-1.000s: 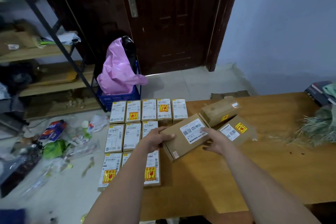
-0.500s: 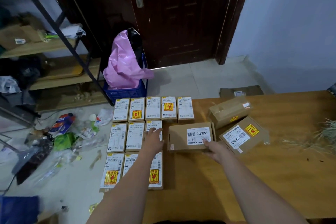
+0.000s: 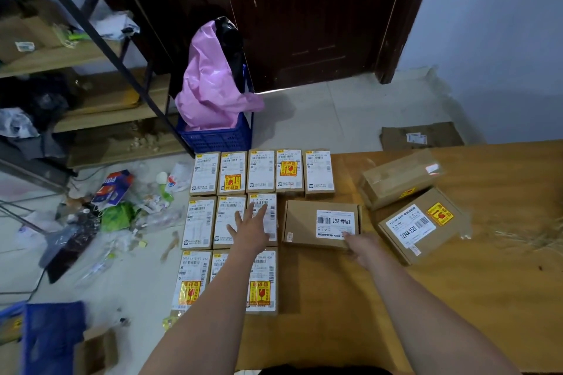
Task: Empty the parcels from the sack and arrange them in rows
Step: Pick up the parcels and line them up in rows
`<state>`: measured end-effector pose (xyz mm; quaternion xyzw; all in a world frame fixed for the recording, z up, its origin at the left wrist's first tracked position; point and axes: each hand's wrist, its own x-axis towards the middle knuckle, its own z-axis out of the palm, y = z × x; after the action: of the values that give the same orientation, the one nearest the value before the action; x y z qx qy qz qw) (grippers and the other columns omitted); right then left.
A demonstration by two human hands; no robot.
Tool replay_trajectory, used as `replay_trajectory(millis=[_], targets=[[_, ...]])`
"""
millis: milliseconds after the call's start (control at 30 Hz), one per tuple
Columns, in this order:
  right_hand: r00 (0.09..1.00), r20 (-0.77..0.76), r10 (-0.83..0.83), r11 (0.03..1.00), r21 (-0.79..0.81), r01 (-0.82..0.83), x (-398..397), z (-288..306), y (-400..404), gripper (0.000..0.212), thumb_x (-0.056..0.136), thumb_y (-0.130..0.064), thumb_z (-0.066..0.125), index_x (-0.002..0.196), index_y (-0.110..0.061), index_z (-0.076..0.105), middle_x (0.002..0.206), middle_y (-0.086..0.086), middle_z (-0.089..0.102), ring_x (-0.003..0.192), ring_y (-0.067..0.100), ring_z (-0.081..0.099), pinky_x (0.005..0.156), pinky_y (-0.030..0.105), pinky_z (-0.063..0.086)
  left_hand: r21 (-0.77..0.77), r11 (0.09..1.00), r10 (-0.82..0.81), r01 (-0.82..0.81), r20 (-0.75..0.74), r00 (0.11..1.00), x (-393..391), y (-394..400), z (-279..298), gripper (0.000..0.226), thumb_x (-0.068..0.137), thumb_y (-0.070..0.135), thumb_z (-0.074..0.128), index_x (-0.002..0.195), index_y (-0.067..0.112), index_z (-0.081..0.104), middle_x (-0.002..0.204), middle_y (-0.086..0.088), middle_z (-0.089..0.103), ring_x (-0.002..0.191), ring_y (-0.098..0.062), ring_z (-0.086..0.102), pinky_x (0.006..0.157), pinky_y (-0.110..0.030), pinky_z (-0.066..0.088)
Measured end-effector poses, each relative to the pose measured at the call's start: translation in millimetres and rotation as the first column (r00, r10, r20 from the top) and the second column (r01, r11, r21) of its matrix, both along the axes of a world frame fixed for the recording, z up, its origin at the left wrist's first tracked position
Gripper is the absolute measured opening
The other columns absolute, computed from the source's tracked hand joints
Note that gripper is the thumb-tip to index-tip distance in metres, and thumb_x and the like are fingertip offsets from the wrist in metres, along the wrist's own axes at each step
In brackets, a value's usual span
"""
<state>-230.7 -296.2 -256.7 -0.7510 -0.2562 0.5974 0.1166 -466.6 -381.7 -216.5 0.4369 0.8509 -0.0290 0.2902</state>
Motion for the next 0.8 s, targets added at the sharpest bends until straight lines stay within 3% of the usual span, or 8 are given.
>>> replay_trajectory(millis=[100, 167, 233, 500, 800], targets=[[1.0, -0.005, 0.004, 1.0, -0.012, -0.004, -4, -3, 4, 0.048, 0.09, -0.005, 0.071, 0.131, 0.002, 0.048, 0.131, 0.021, 0.057, 0.118, 0.04, 0.057, 0.085, 0.052, 0.057, -0.013, 1.0, 0.005, -0.005, 0.005, 1.0, -2, 2, -1, 0.08, 0.094, 0.021, 0.062, 0.155, 0.04, 0.014, 0.166, 0.005, 0.0, 0.151, -0.038, -0.003, 0.116, -0.066, 0.007], [1.0, 0.004, 0.002, 1.0, -0.012, -0.002, -6, -5, 6, 0.053, 0.088, -0.004, 0.073, 0.132, 0.0, 0.044, 0.131, 0.02, 0.057, 0.117, 0.038, 0.058, 0.073, 0.048, 0.059, -0.021, 1.0, 0.009, -0.009, 0.015, 1.0, -1, 4, -1, 0.082, 0.093, 0.021, 0.064, 0.155, 0.04, 0.014, 0.165, 0.004, 0.001, 0.15, -0.038, -0.003, 0.116, -0.066, 0.008], [1.0, -0.014, -0.019, 1.0, -0.013, 0.019, -8, -8, 8, 0.049, 0.089, -0.001, 0.07, 0.13, -0.001, 0.044, 0.13, 0.02, 0.057, 0.116, 0.039, 0.058, 0.067, 0.046, 0.059, -0.031, 1.0, 0.004, -0.003, 0.016, 1.0, 0, 3, -1, 0.082, 0.093, 0.022, 0.064, 0.155, 0.04, 0.014, 0.165, 0.004, 0.001, 0.15, -0.038, -0.002, 0.116, -0.067, 0.008], [0.999, -0.028, -0.018, 1.0, 0.004, 0.018, -16, -12, 15, 0.042, 0.09, 0.001, 0.067, 0.128, -0.004, 0.048, 0.129, 0.017, 0.058, 0.116, 0.036, 0.059, 0.063, 0.039, 0.06, -0.036, 0.999, 0.0, 0.0, -0.001, 1.0, 0, 2, -7, 0.085, 0.091, 0.014, 0.065, 0.155, 0.04, 0.015, 0.165, 0.004, 0.001, 0.15, -0.036, 0.003, 0.116, -0.066, 0.012], [1.0, -0.017, -0.017, 0.999, 0.027, 0.018, -19, -15, 17, 0.041, 0.088, -0.005, 0.07, 0.121, -0.01, 0.046, 0.125, 0.014, 0.059, 0.111, 0.035, 0.061, 0.075, 0.047, 0.062, -0.031, 0.999, 0.008, -0.008, 0.006, 1.0, -1, 4, -5, 0.087, 0.088, 0.008, 0.065, 0.154, 0.041, 0.018, 0.164, 0.004, 0.003, 0.15, -0.035, 0.007, 0.115, -0.067, 0.014]])
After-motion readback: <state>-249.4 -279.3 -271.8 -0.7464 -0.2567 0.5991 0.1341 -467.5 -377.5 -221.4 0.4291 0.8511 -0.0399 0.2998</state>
